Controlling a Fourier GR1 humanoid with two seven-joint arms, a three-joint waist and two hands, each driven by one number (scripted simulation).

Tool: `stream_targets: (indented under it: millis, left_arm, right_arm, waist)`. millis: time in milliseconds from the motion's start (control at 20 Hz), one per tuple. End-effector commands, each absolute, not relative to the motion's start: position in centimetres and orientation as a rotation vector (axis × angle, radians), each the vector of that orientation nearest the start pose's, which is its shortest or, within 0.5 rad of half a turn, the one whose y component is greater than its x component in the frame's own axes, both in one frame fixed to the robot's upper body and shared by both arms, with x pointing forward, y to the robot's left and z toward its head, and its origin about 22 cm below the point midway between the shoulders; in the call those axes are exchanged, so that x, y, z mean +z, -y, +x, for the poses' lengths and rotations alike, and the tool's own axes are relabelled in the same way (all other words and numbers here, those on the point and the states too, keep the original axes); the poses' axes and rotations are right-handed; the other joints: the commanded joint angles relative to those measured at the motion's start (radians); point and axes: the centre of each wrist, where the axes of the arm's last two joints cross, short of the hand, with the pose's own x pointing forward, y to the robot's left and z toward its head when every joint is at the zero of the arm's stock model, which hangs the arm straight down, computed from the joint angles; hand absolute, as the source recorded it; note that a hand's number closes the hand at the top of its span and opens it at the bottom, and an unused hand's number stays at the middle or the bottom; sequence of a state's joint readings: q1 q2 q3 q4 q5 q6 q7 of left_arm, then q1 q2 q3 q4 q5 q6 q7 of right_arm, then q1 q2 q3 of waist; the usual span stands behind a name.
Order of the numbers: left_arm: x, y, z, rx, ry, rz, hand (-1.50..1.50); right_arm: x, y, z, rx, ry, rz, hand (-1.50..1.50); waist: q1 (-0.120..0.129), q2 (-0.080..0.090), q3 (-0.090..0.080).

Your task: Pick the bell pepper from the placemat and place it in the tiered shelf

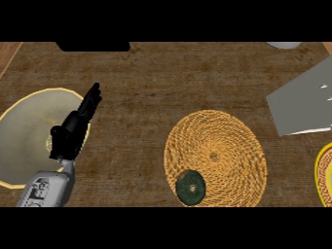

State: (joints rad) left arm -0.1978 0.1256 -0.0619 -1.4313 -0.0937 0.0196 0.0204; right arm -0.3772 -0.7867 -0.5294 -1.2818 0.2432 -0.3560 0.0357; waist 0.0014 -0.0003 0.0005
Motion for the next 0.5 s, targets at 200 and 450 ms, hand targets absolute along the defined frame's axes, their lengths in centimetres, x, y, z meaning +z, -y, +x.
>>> stream_targets:
  millis: [200,450]
  left_arm:
    - [2.5,-22.7,26.9,-0.263,1.575,0.098,0.0]
    - [1.6,-23.9,28.2,-0.252,1.581,0.123,0.0]
  right_arm:
    - [21.0,49.7,26.3,-0.311,1.766,-1.202,-1.5]
    - [24.3,50.5,26.1,-0.283,1.818,-1.102,-1.5]
  waist:
    - [0.001,-0.002,0.0]
    - [0.0,0.0,0.0]
